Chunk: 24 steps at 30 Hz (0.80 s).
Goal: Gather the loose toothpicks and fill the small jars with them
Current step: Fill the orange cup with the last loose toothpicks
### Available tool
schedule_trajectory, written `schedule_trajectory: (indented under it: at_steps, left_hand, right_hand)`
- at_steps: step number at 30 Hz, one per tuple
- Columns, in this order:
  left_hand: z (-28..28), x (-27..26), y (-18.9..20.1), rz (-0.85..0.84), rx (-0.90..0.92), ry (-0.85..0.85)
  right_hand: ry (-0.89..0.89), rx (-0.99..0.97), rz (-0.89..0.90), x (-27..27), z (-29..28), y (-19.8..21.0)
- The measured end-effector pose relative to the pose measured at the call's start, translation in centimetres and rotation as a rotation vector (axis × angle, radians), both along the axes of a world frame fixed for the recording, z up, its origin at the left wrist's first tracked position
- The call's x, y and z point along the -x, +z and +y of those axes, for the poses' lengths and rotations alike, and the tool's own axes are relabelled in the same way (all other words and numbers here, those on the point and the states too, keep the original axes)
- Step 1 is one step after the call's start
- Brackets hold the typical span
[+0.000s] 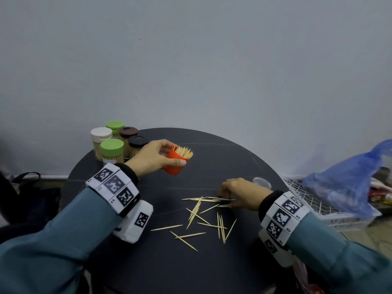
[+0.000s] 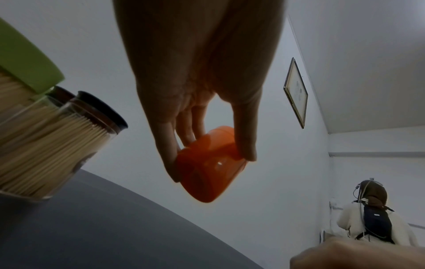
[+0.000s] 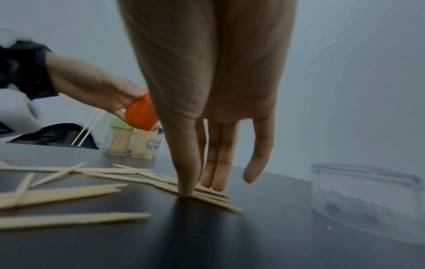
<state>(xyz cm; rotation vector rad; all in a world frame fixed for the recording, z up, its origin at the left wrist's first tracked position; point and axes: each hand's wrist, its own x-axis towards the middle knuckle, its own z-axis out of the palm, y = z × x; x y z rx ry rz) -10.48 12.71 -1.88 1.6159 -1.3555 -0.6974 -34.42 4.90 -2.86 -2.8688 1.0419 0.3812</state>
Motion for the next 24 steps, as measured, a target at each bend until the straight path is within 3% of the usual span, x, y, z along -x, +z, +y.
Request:
schedule_trajectory:
  at_steps: [6,15,24]
  left_hand:
    - [0.0,0.1,0.1,0.008,0.008,0.005]
    - [0.2,0.1,0.1,-0.007,-0.005,0.002]
    - [0.2,0.1,0.1,-0.022,-0.008,-0.003]
  right_hand:
    - [-0.044,-0.016,-0.057,-0.2,-0.1,0.3]
    - [-0.089,0.021,0.068,-1.1,1.0,0.3]
    - [-0.119,-0.004,0.043,-1.1,0.9,0.4]
